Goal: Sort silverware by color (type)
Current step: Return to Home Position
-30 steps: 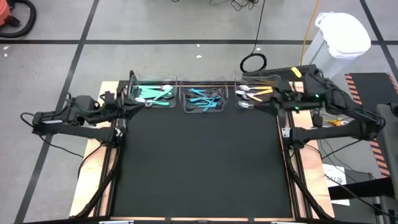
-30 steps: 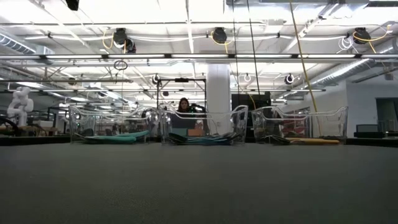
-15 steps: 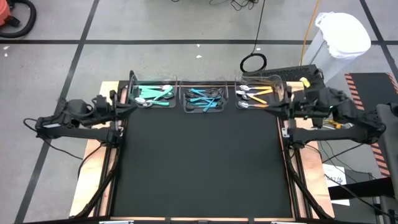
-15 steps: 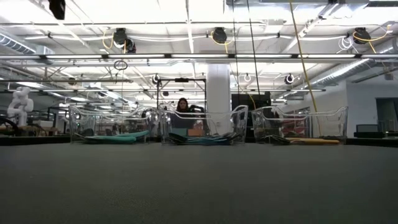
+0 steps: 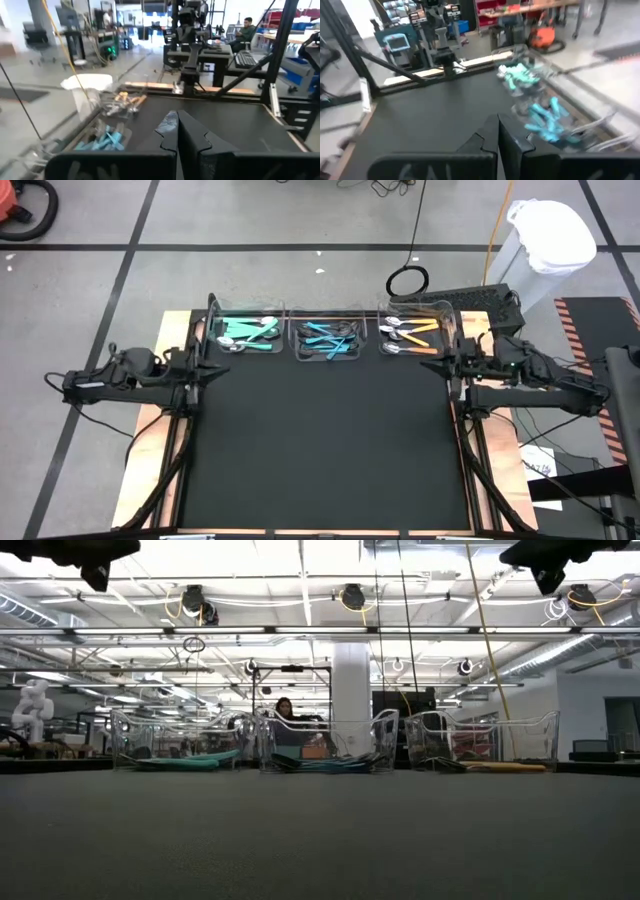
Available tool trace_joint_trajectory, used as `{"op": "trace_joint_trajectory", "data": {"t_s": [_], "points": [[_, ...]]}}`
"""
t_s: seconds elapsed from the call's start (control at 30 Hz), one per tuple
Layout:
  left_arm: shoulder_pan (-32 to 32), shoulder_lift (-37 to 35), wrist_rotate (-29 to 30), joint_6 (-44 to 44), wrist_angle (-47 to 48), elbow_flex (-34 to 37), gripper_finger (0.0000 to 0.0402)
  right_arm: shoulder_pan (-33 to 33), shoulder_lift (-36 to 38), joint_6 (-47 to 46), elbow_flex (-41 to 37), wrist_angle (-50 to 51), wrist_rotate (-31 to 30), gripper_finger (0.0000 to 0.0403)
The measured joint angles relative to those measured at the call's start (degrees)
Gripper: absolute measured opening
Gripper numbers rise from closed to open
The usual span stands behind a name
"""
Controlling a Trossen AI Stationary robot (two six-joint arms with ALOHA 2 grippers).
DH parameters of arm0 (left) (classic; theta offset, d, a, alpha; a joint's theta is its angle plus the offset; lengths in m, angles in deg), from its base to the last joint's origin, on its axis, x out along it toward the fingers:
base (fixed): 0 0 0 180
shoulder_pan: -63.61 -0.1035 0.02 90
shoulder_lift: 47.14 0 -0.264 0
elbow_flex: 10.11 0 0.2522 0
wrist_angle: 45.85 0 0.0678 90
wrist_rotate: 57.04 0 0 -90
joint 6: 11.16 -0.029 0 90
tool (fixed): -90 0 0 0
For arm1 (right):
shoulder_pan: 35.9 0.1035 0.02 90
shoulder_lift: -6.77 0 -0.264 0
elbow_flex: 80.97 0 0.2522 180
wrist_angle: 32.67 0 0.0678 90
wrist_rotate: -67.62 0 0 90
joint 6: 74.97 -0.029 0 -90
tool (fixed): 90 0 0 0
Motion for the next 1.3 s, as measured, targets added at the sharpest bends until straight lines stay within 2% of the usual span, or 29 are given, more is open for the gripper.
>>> {"op": "trace_joint_trajectory", "data": {"t_s": [0.2,0.33,0.4,0.5,0.67,0.87,0.97,1.17,1.3], "points": [[0.0,-4.7,3.1,-2.5,-0.7,3.7,0.0002,0.0,4.5,8.4,-0.1,-0.1,-4.9,0.0000],[0.0,-6.2,3.3,-2.5,-4.6,7.8,0.0002,0.0,5.9,7.3,-1.9,-3.4,-1.9,0.0000],[0.0,-6.3,3.4,-2.5,-5.2,9.3,0.0002,0.0,6.3,7.5,-3.9,-5.7,-1.0,0.0000],[0.0,-6.5,5.9,-2.5,-4.5,10.2,0.0002,0.0,7.1,8.1,-8.9,-9.3,-3.7,0.0000],[0.0,-7.9,6.6,-2.5,-2.9,10.2,0.0002,0.0,9.6,5.6,-15.7,-13.5,-1.7,0.0000],[0.0,-10.8,6.3,-1.2,2.1,10.2,0.0002,-0.1,17.1,4.6,-22.1,-16.4,-2.3,0.0000],[0.0,-10.8,4.4,-0.9,0.8,10.7,0.0002,-0.1,20.6,2.4,-24.5,-16.4,-1.6,0.0000],[0.0,-10.8,3.4,0.0,-0.9,12.8,0.0002,-0.1,20.4,-0.6,-27.9,-16.8,5.5,0.0000],[0.0,-10.8,2.4,0.5,-5.7,15.6,0.0002,-0.1,20.5,-1.7,-32.2,-23.1,5.5,0.0000]]}}
